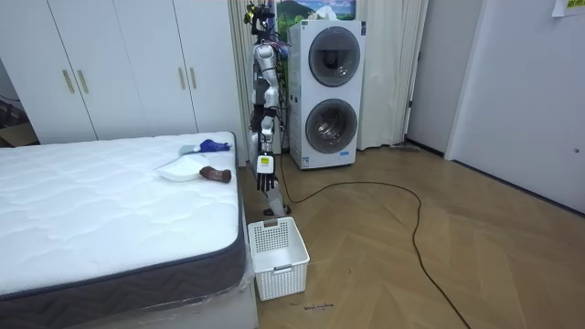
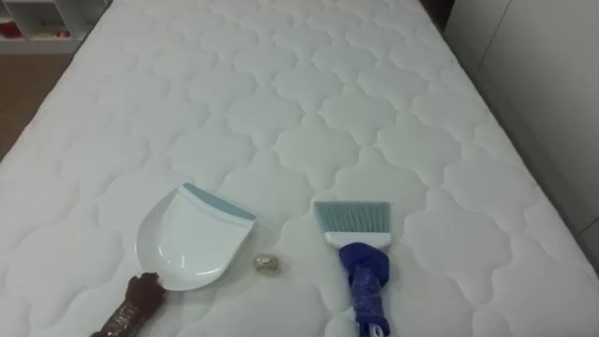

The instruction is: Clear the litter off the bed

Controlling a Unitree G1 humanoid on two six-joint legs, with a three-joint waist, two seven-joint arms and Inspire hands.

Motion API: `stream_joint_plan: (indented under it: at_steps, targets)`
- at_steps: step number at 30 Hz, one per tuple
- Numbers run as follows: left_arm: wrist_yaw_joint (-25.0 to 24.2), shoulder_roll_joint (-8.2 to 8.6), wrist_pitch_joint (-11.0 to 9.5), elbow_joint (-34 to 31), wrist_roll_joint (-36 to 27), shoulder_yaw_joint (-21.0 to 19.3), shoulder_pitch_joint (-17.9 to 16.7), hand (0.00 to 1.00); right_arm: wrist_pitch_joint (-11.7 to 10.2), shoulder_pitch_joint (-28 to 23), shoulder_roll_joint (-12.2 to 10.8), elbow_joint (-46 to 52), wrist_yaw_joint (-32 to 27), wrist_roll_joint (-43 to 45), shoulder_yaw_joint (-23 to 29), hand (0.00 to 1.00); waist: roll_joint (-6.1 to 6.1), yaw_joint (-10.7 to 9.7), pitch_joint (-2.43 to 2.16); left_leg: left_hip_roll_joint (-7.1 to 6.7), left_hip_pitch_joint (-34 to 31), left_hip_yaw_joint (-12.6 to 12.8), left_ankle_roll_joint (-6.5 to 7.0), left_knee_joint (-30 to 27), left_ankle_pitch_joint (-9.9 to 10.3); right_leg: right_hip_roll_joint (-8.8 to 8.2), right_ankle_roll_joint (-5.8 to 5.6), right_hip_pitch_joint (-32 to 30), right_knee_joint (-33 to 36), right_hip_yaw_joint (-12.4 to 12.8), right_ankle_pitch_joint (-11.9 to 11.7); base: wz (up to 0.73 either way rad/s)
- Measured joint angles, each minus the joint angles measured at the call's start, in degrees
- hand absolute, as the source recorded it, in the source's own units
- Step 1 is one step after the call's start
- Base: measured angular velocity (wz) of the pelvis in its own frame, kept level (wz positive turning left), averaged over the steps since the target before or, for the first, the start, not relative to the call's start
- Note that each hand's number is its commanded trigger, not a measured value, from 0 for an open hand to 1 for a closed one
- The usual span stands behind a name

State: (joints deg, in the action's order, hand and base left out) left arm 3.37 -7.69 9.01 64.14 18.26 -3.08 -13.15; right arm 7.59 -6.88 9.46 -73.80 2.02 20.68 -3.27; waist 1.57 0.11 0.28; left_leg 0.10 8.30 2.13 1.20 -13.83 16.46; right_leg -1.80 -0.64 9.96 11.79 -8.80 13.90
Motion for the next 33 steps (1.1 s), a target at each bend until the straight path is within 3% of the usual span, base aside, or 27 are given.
stream_joint_plan:
  at_steps: [15,19,24,28,31,33]
  targets:
    - [0.7,-0.08,-0.3,-0.1,-0.1,-0.1,0.0,0.00,-0.1,0.1,0.0,0.1,-0.8,0.0,0.1,0.00,0.38,0.0,0.00,-0.03,-0.1,0.0,0.00,0.0,0.0,-0.01,0.00,0.0,0.0,0.1,0.0,0.00]
    - [2.7,-0.05,-0.8,-0.1,-0.2,-0.8,0.1,0.00,-0.5,0.1,0.0,0.1,-2.3,-0.1,0.6,0.00,0.79,-0.1,0.02,-0.02,-0.2,-0.1,0.00,0.0,0.0,0.03,0.00,-0.1,-0.2,0.1,0.0,0.00]
    - [7.7,-0.06,-1.3,-2.6,-3.5,-2.7,0.0,0.00,-0.7,0.0,0.0,0.1,-3.4,-0.5,0.7,0.00,0.63,0.0,-0.31,0.00,-1.1,-0.5,0.00,-0.6,0.0,0.08,0.02,-0.8,-0.1,0.0,0.0,0.03]
    - [13.7,-0.05,-4.8,-9.8,-8.7,-4.1,0.1,0.00,-3.0,0.2,0.1,0.2,-4.5,-0.5,0.7,0.00,0.57,0.2,-0.32,-0.03,-1.3,-0.9,-0.01,-0.7,0.0,0.05,0.03,-0.9,0.0,-0.1,0.0,0.01]
    - [17.9,-0.02,-9.2,-14.2,-9.1,-4.7,1.0,0.00,-4.5,0.6,0.1,0.2,-4.5,-0.7,0.7,0.00,0.64,0.3,-0.25,-0.16,-1.7,-1.1,-0.02,-0.9,-0.1,-0.08,0.04,-0.9,0.0,-0.7,0.0,0.07]
    - [19.9,0.03,-10.8,-16.5,-9.5,-4.7,1.1,0.00,-5.4,0.6,0.1,0.2,-4.9,-1.0,0.7,0.00,0.28,0.3,-0.32,-0.16,-1.8,-1.1,-0.03,-0.9,-0.1,-0.07,0.05,-0.9,0.0,-0.7,0.0,0.00]
